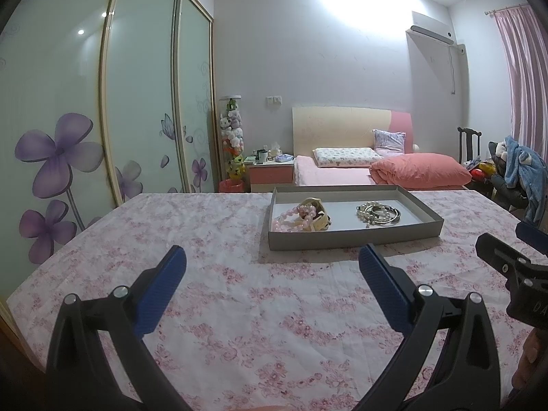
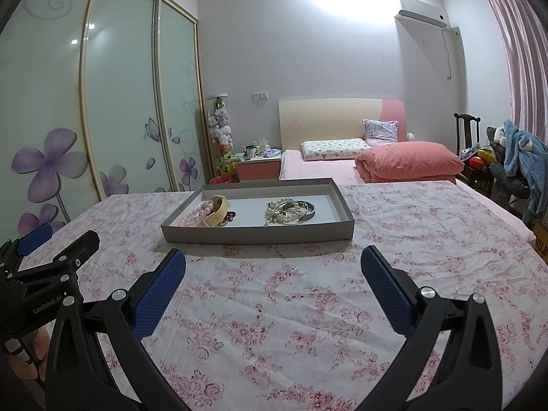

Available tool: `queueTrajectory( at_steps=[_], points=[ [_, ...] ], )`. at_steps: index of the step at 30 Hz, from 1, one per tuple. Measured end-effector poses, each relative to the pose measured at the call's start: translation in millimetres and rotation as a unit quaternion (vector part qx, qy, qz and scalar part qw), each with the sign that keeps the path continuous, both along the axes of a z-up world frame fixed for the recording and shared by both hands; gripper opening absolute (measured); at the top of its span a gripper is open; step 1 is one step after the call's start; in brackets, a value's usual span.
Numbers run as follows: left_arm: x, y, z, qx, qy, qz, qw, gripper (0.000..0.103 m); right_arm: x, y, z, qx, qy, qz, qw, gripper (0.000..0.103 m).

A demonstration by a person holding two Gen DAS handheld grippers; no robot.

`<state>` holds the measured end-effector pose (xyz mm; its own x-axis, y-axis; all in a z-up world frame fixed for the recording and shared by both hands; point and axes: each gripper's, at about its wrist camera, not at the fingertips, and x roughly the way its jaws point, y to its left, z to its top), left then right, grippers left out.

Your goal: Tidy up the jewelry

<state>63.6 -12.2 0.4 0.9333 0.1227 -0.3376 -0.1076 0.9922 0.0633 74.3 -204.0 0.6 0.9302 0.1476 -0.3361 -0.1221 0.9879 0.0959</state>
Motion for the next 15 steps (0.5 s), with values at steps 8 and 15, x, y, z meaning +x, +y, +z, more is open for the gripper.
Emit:
queueTrajectory(
  at_steps=[8,15],
  points=[
    [-1.3,-4.1,-1.8,-0.002,0.002,-0.002,1.0000,0.099,-2.0,2.2,-2.4,0.000,0.001,0.000,1.000,0.101],
    [-0.3,-2.5,-1.2,-0.003,0.002,-0.002,1.0000,0.099,-1.1,1.9,-1.7,0.000,0.001,0.000,1.000,0.101]
  ],
)
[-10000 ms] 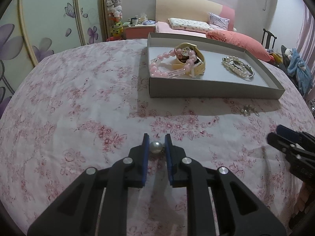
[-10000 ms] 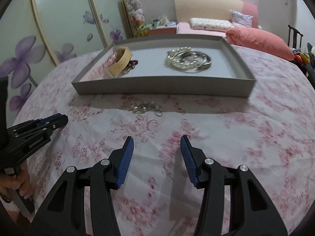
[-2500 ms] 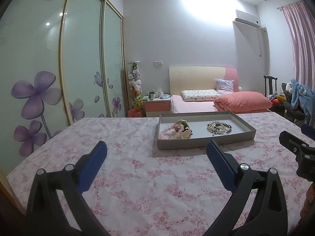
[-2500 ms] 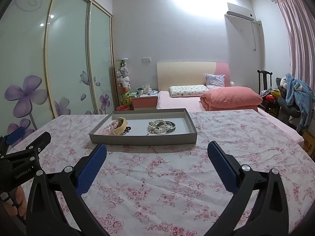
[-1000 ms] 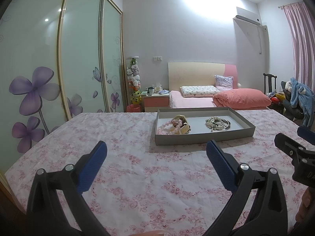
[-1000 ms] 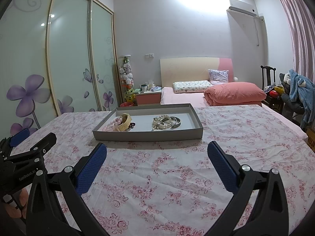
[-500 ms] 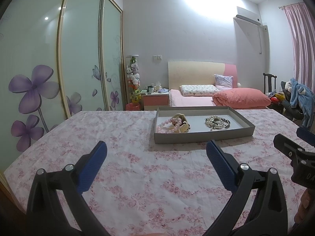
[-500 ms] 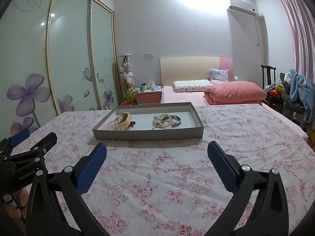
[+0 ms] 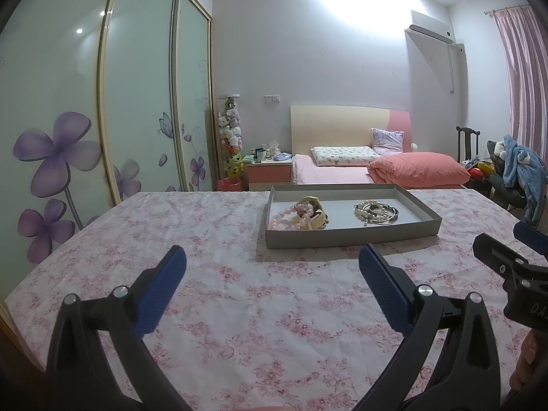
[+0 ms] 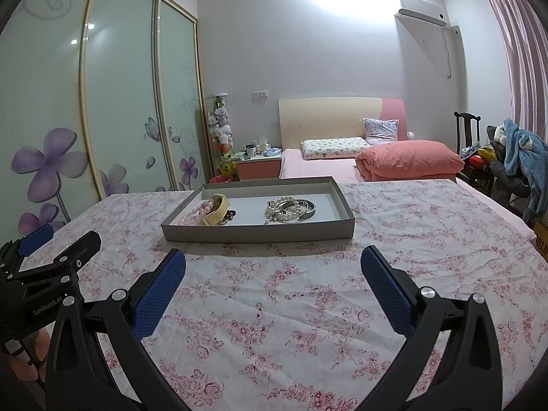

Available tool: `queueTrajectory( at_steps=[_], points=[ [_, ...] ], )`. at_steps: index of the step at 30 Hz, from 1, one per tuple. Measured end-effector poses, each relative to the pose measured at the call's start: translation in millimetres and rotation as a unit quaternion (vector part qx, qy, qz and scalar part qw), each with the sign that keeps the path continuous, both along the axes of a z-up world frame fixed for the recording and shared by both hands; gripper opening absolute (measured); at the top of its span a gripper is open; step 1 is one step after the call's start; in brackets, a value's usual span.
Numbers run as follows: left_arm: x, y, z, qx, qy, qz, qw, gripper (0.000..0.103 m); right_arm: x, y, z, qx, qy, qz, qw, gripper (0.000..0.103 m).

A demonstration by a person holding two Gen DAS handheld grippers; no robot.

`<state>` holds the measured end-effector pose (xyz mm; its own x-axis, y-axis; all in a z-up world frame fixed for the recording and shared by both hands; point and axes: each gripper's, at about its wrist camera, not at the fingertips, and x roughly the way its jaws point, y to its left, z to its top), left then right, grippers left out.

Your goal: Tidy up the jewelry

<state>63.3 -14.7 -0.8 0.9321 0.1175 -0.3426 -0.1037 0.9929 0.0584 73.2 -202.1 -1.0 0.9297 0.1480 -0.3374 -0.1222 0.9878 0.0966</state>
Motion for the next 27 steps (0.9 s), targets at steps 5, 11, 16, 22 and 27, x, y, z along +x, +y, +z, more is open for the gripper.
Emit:
queueTrajectory(
  at_steps=[5,11,16,22,27],
  points=[
    [-0.8,-1.4,-0.4,0.000,0.001,0.000,1.0000,0.099,-0.2,0.3,-0.7,0.000,0.001,0.000,1.000,0.101],
    [-0.1,-0.7,0.0,0.000,0.001,-0.001,1.0000,0.099,-2.2,2.1,-3.3,0.000,0.001,0.000,1.000,0.101],
    [-0.5,-1.9,-0.2,0.000,0.001,-0.001,1.0000,0.099,-2.1,2.2,-3.1,0.000,0.002,0.000,1.000,0.101],
    [0.2,-0.9,0.1,0.000,0.001,-0.001,1.0000,0.099,-4.2,3.9,-4.7,0.000,0.002,0.001,1.000,0.101],
    [0.2,-1.2,0.2,-0.001,0.001,-0.001,1.0000,0.099,-3.4,3.5,-4.1,0.000,0.002,0.001,1.000,0.101]
  ],
)
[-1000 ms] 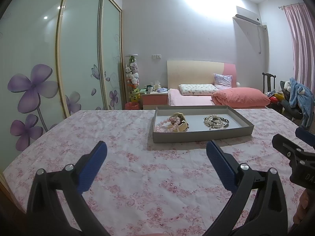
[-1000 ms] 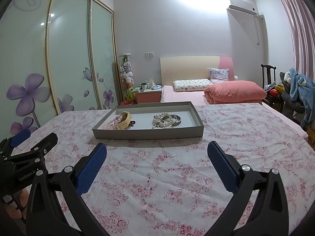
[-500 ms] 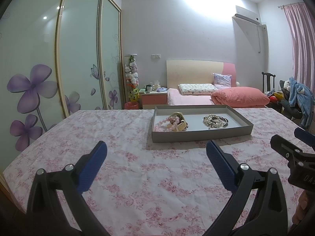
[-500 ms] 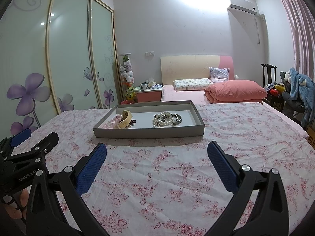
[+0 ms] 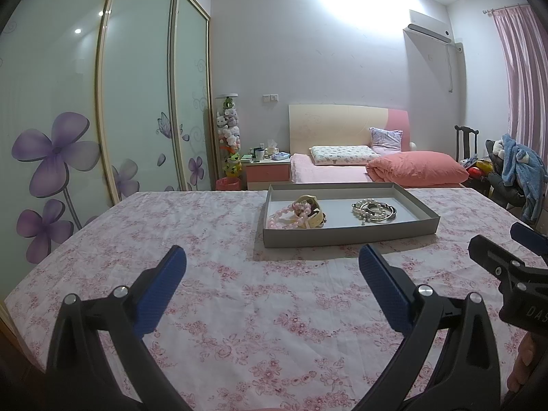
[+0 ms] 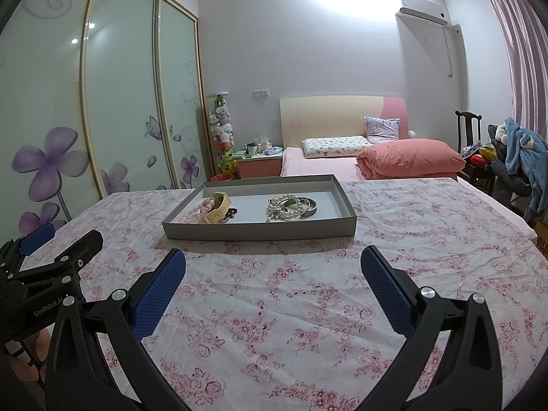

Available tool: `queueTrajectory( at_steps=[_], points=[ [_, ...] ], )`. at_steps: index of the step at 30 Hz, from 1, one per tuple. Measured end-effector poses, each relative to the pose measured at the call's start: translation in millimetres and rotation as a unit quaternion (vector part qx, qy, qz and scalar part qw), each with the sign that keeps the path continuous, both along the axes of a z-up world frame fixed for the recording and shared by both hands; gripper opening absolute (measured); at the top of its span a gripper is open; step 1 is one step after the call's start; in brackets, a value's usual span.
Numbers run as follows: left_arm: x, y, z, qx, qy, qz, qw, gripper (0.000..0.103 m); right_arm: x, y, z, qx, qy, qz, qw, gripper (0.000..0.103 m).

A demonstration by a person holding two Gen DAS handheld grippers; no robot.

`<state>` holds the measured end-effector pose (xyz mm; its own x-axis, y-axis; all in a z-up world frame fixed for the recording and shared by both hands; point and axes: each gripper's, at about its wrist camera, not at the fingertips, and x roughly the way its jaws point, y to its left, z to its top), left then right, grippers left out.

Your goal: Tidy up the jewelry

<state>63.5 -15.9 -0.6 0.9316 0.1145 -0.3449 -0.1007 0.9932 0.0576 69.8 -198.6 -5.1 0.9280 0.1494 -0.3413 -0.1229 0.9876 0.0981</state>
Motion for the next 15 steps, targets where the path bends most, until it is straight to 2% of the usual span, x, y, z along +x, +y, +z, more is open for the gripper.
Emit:
queueTrajectory(
  at_steps=[15],
  points=[
    [-5.5,-3.3,-0.2,-0.007,-0.008,0.000,0.9999,0.099,1.1,-0.3,1.1,0.000,0.000,0.000,1.000,0.101]
  ],
)
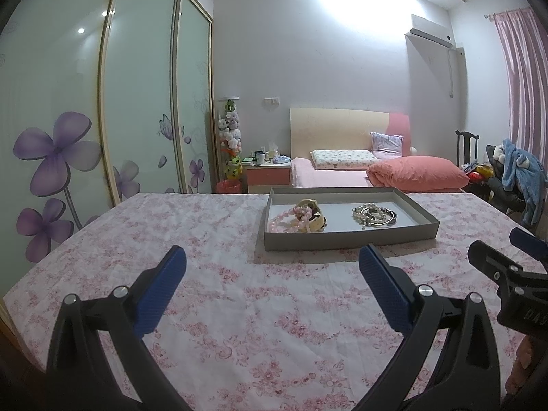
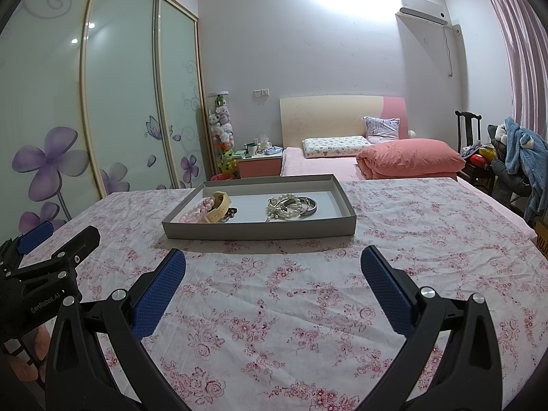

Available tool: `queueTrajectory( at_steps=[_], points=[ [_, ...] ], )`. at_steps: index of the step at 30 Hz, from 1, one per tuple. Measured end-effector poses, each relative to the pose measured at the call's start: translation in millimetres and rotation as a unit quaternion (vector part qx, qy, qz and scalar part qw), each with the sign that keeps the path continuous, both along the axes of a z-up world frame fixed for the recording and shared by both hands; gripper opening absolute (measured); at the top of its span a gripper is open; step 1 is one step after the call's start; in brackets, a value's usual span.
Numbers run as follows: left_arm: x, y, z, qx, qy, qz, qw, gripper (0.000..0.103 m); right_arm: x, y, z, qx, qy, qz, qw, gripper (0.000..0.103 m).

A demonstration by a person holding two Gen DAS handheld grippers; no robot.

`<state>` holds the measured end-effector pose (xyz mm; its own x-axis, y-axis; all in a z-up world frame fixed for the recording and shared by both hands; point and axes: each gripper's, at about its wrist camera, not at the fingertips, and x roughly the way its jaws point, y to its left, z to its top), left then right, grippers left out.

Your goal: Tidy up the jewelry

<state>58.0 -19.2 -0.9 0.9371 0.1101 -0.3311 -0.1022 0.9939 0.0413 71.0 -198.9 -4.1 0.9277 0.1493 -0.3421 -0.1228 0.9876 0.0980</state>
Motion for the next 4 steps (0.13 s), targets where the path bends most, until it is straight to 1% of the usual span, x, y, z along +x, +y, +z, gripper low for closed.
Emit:
queueTrajectory(
  at_steps=[4],
  points=[
    [2.6,5.5,2.7,-0.004,0.001,0.000,1.0000,0.099,0.2,-0.2,0.2,0.000,0.000,0.000,1.000,0.101]
  ],
)
